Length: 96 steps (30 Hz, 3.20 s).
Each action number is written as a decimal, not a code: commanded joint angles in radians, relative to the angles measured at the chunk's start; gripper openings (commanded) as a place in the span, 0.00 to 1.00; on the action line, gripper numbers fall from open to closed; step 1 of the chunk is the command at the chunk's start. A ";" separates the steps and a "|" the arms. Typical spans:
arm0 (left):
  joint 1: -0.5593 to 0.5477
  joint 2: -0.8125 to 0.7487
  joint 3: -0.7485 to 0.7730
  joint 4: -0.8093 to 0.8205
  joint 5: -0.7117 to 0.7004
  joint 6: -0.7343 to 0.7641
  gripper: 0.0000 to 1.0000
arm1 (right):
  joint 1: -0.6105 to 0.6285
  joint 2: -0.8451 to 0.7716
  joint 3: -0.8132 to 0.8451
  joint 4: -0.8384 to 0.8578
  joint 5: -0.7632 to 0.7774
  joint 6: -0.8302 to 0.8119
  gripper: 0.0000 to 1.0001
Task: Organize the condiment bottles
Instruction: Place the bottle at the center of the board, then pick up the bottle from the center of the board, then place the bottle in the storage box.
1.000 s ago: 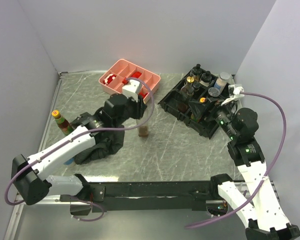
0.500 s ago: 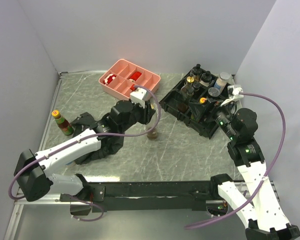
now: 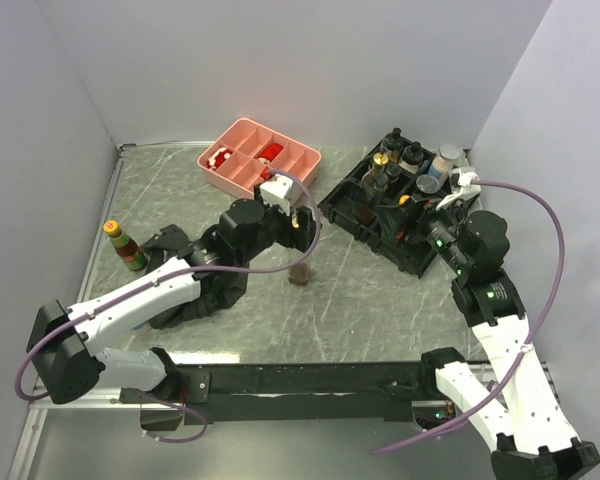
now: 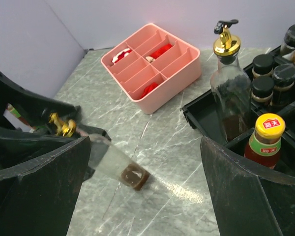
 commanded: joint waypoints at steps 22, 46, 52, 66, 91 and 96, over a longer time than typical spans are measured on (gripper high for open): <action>0.231 -0.307 0.217 -0.351 -0.025 -0.084 0.96 | 0.401 0.368 0.189 0.090 -0.172 -0.312 0.85; 0.232 -0.683 -0.143 -0.289 -0.229 -0.013 0.96 | 0.510 0.563 0.270 0.087 0.021 -0.511 0.73; 0.232 -0.688 -0.146 -0.289 -0.227 -0.011 0.96 | 0.519 0.584 0.273 0.095 0.032 -0.493 0.64; 0.229 -0.685 -0.149 -0.291 -0.235 -0.011 0.96 | 0.530 0.655 0.405 0.080 0.367 -0.254 0.00; 0.229 -0.693 -0.147 -0.289 -0.195 -0.019 0.96 | 0.519 1.041 1.089 -0.040 1.342 -0.142 0.00; 0.229 -0.690 -0.147 -0.288 -0.189 -0.021 0.96 | 0.493 1.081 1.100 -0.069 1.354 -0.106 0.00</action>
